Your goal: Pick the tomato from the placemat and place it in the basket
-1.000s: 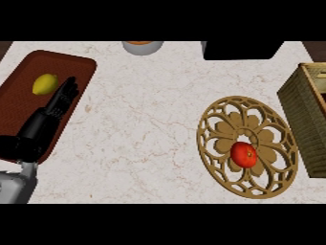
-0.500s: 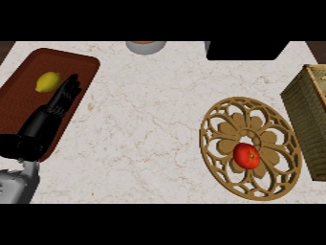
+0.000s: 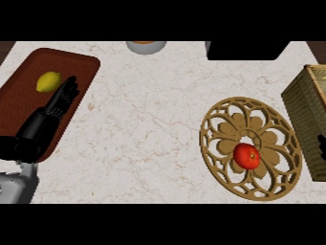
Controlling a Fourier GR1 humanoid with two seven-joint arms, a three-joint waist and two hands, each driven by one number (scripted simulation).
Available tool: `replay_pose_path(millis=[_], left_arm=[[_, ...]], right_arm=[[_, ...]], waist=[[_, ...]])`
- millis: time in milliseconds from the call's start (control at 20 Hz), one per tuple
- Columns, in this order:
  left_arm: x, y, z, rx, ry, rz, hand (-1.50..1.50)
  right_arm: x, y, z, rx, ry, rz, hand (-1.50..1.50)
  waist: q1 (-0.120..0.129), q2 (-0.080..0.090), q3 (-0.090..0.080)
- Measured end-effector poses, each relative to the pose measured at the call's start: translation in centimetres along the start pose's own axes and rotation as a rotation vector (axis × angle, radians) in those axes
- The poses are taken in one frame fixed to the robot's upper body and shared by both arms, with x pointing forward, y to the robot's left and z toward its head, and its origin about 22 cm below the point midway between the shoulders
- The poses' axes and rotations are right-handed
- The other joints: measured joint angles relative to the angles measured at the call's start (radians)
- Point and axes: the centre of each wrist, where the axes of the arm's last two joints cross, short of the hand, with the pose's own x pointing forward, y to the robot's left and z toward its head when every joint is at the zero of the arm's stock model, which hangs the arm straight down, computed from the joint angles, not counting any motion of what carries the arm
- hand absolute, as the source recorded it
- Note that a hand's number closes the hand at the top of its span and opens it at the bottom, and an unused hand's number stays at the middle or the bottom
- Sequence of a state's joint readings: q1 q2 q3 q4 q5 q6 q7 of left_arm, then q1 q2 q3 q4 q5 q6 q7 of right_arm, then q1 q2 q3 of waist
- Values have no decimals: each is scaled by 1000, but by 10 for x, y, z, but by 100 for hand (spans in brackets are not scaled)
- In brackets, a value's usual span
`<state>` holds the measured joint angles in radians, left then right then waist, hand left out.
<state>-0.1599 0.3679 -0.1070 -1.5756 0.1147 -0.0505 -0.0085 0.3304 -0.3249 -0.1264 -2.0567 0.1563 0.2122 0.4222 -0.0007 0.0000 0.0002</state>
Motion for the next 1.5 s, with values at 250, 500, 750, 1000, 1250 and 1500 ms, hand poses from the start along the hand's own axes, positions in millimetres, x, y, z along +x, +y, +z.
replay_pose_path(millis=[250, 500, 750, 1000, 1250, 1500], left_arm=[[0, -6, -1, -4, -3, -2, 0], [1, -4, 2, -1, -4, -3, 0], [-4, -4, -3, 0, -1, -4, 0], [1, -7, -3, -3, -1, 0, 0], [-5, -5, -2, -3, 1, -7, 0], [-3, -7, -2, -2, -6, -6, 0]], right_arm=[[-5, 12, -9, -14, -16, 0, -150], [-10, 18, -8, -11, -54, -19, -150], [-11, 18, -8, -3, -69, -24, -150], [-3, 23, -11, 9, -44, 8, -150], [4, 33, -18, 16, -23, 45, -150], [7, 33, -22, 35, -12, 66, -150]], waist=[[-1, 0, 0], [-2, -1, 0], [-3, 0, 0], [-2, -1, 0], [-1, 0, 0], [-1, 0, 0]])
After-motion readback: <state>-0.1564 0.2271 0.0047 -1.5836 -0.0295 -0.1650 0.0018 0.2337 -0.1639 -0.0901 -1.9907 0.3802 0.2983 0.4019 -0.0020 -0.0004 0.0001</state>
